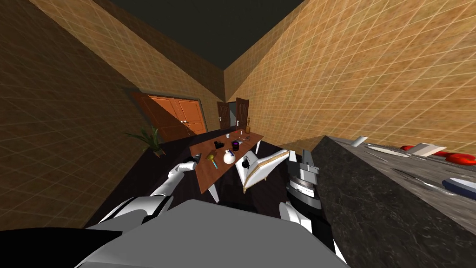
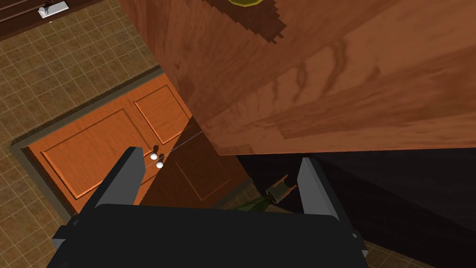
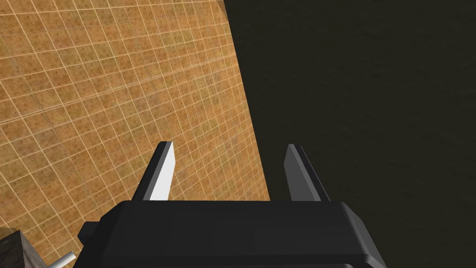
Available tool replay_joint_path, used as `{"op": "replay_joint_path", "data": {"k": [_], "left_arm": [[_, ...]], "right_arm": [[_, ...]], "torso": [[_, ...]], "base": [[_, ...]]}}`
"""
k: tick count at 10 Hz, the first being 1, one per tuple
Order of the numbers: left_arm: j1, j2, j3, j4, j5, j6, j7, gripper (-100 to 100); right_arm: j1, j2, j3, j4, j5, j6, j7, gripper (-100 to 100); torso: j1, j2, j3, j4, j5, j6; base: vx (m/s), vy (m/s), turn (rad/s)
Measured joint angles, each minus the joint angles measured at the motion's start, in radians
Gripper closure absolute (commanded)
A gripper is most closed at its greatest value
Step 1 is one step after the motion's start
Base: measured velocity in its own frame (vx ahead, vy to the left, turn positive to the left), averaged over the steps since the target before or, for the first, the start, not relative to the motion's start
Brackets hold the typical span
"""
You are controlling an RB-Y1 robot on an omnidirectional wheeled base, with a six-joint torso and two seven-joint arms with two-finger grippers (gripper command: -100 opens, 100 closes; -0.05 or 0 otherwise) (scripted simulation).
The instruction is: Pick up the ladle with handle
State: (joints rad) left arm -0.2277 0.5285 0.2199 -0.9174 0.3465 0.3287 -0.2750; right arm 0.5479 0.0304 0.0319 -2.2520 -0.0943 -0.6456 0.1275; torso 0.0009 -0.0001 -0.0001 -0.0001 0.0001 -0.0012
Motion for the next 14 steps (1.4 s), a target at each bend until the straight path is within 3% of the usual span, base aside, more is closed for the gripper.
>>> {"op": "replay_joint_path", "data": {"k": [4, 6, 14], "left_arm": [[-0.071, 0.022, 0.006, 0.134, 0.034, 0.061, -0.001, -100], [-0.103, 0.032, 0.019, 0.176, 0.042, 0.123, 0.011, -100], [-0.198, 0.054, 0.025, 0.362, 0.089, 0.212, 0.017, -100]], "right_arm": [[0.0, 0.0, 0.0, 0.0, 0.0, 0.0, 0.0, 0], [0.0, 0.0, 0.0, 0.0, 0.0, 0.0, 0.0, 0], [0.0, 0.0, 0.0, 0.0, 0.0, 0.0, 0.0, 0]], "torso": [[0.0, 0.0, 0.0, 0.0, 0.0, 0.0], [0.0, 0.0, 0.0, 0.0, 0.0, 0.001], [0.0, 0.0, 0.0, 0.0, 0.0, 0.0]], "base": [[0.004, 0.014, -0.119], [0.003, 0.027, -0.185], [0.0, 0.019, -0.088]]}}
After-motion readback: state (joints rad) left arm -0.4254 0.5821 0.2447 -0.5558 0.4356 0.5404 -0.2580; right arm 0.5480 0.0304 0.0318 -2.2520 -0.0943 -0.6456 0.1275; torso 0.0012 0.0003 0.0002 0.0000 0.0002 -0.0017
